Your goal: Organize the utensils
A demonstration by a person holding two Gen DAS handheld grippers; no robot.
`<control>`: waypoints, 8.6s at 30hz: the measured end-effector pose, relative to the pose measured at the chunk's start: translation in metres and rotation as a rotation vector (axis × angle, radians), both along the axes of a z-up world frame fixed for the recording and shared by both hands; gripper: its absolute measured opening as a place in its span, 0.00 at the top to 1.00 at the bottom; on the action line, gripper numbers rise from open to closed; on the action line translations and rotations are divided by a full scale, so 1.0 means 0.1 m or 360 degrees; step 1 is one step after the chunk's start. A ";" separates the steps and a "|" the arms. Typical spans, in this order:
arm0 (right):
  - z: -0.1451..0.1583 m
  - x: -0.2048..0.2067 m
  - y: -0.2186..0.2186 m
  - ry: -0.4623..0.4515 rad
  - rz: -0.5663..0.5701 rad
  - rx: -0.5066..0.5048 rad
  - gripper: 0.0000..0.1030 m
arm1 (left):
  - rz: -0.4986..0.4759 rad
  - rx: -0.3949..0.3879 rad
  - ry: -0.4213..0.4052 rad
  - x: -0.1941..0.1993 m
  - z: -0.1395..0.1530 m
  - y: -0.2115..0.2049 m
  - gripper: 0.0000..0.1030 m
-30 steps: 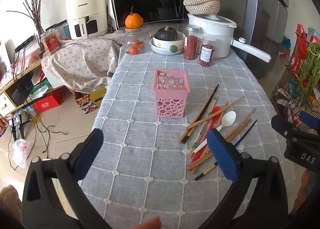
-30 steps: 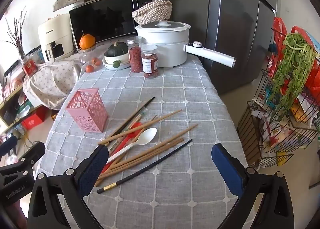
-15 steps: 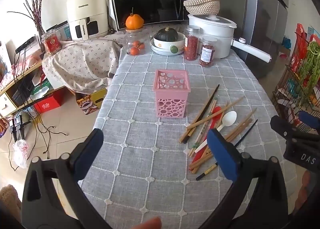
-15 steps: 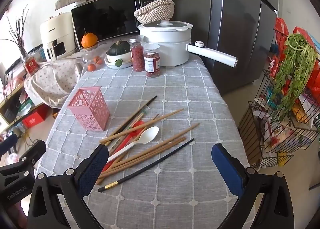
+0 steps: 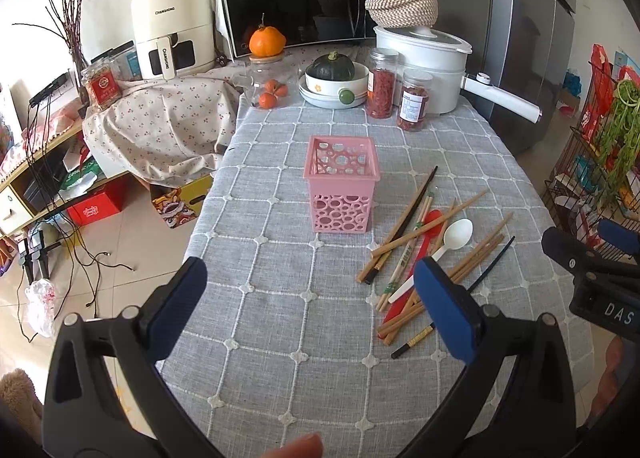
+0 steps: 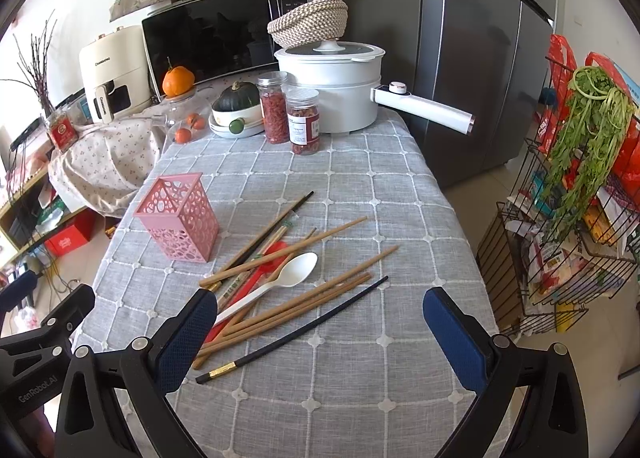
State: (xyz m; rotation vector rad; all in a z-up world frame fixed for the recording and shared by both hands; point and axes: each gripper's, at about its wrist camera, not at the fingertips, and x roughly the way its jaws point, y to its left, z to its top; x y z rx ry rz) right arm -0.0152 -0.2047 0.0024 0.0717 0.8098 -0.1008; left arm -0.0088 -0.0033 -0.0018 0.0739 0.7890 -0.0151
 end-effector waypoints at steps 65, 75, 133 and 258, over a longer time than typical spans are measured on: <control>0.04 0.16 -0.40 0.0050 -0.0075 0.0099 0.00 | -0.0308 -0.0074 0.0116 0.09 -0.07 -0.24 0.00; -0.22 0.36 -0.90 0.0325 -0.0130 0.0214 0.00 | -0.0662 0.0082 0.0278 0.61 0.14 -1.01 0.31; -0.95 0.94 -1.12 0.0600 -0.0218 0.0708 0.53 | -0.0766 -0.0233 0.0088 0.67 0.43 -0.61 0.94; 0.30 0.75 -0.20 -0.0270 0.0241 0.0428 0.18 | -0.0436 -0.0209 0.0337 0.88 -0.50 -0.13 0.13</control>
